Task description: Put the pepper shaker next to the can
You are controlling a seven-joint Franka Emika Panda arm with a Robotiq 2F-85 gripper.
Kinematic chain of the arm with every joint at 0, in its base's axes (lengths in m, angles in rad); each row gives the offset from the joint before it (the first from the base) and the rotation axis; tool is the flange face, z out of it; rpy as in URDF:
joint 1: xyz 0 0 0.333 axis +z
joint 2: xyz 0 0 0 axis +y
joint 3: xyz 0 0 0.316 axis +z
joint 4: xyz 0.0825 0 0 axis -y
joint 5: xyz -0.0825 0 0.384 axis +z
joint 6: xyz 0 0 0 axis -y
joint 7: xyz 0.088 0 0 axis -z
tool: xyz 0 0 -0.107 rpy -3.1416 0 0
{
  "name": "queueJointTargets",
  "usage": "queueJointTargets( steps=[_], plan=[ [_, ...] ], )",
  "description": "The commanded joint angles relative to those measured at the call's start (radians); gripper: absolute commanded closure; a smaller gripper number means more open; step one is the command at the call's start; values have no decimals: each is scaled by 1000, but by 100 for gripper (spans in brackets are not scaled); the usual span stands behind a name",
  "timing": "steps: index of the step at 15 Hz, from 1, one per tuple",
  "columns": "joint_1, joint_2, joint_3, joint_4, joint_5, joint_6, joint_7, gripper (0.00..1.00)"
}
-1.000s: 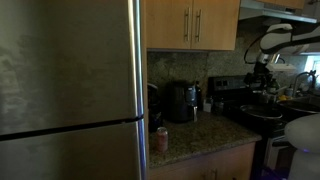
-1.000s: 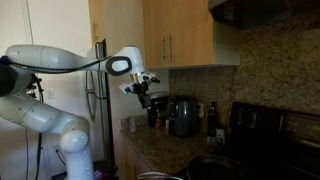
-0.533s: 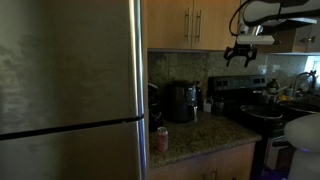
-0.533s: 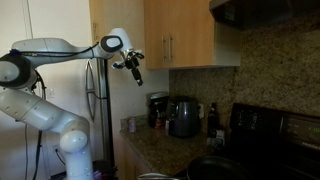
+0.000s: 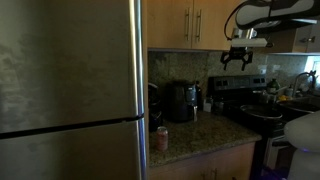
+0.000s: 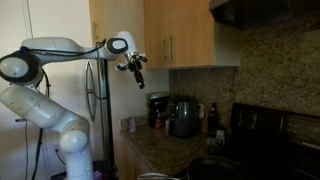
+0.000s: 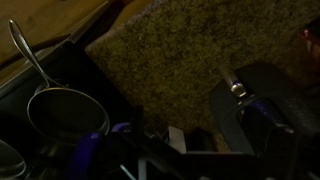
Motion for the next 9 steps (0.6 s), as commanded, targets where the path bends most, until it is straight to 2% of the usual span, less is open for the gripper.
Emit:
queueJointTargets(
  steps=[1, 3, 5, 6, 7, 9],
  plan=[
    [1, 198, -58, 3, 15, 9, -42, 0],
    [8, 306, -112, 18, 39, 7, -89, 0],
    [-7, 405, -149, 59, 43, -46, -81, 0],
    [-5, 429, -168, 74, 55, -68, -80, 0],
    [10, 361, -151, 9, 23, -7, -58, 0],
    [9, 420, -177, 36, 32, -20, -60, 0]
  ],
)
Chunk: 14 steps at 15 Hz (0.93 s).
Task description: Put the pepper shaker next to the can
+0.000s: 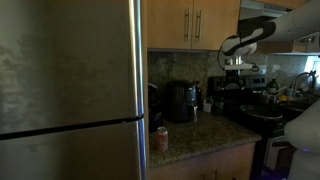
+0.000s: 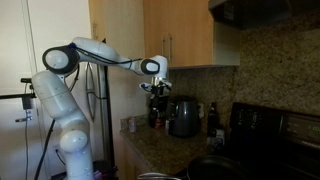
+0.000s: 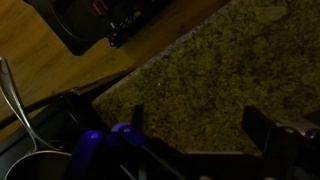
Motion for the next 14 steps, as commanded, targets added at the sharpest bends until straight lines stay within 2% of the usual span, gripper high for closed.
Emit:
queueJointTargets(
  steps=[1, 3, 5, 9, 12, 14],
  plan=[
    [10, 10, -11, 12, -1, -7, 2, 0],
    [12, 11, -10, 23, 2, -15, 2, 0],
    [11, 84, -14, 48, -11, -27, -12, 0],
    [-9, 216, -39, 79, -46, 89, 69, 0],
    [-12, 334, -76, 128, -80, 228, 197, 0],
    [-5, 403, -107, 178, -45, 313, 272, 0]
  ],
)
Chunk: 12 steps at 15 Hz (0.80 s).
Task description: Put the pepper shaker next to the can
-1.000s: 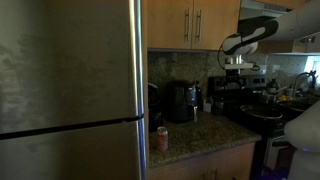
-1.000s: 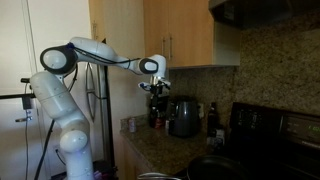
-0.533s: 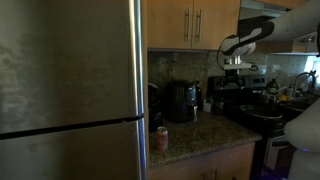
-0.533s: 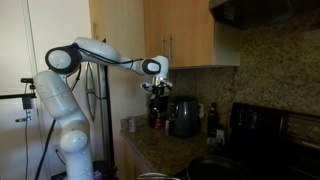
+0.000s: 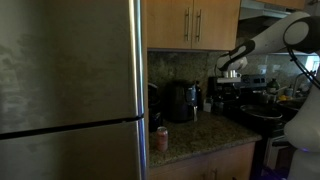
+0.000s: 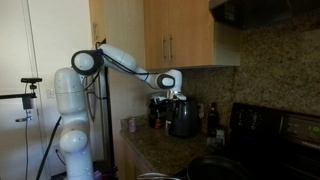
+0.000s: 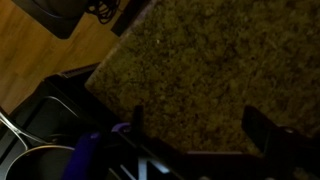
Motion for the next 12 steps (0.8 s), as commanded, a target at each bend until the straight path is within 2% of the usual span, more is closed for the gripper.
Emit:
queueJointTargets(
  steps=[1, 4, 5, 8, 9, 12],
  plan=[
    [4, 137, -42, 120, 39, 116, 125, 0],
    [13, 185, -66, 189, 92, 159, 236, 0],
    [19, 154, -66, 133, 59, 152, 187, 0],
    [20, 174, -71, 175, 79, 154, 226, 0],
    [28, 192, -75, 183, 16, 138, 242, 0],
    [21, 277, -95, 252, 19, 168, 378, 0]
  ],
)
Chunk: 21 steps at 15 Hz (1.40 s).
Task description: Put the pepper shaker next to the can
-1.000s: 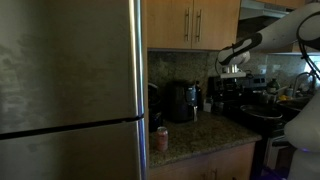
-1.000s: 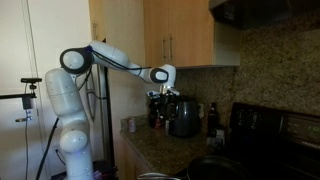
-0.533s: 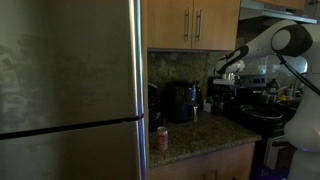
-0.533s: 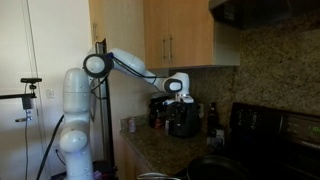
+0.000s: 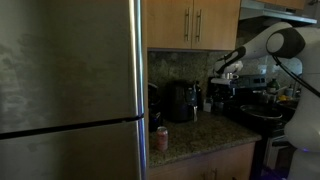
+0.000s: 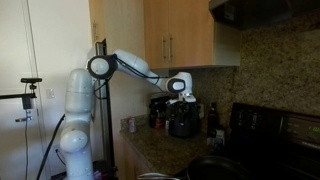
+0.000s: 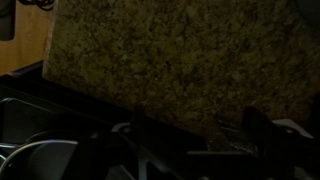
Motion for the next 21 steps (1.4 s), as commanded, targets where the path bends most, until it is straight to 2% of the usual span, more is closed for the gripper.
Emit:
queueJointTargets(
  steps=[1, 8, 10, 13, 16, 17, 21],
  plan=[
    [4, 110, -40, 97, 22, 12, 122, 0],
    [-2, 212, -85, 212, 114, 185, 327, 0],
    [6, 233, -96, 234, 107, 229, 383, 0],
    [1, 242, -94, 258, 112, 183, 418, 0],
    [5, 227, -94, 232, 97, 203, 412, 0],
    [16, 248, -110, 249, 68, 213, 453, 0],
    [-1, 302, -110, 307, 113, 233, 540, 0]
  ],
)
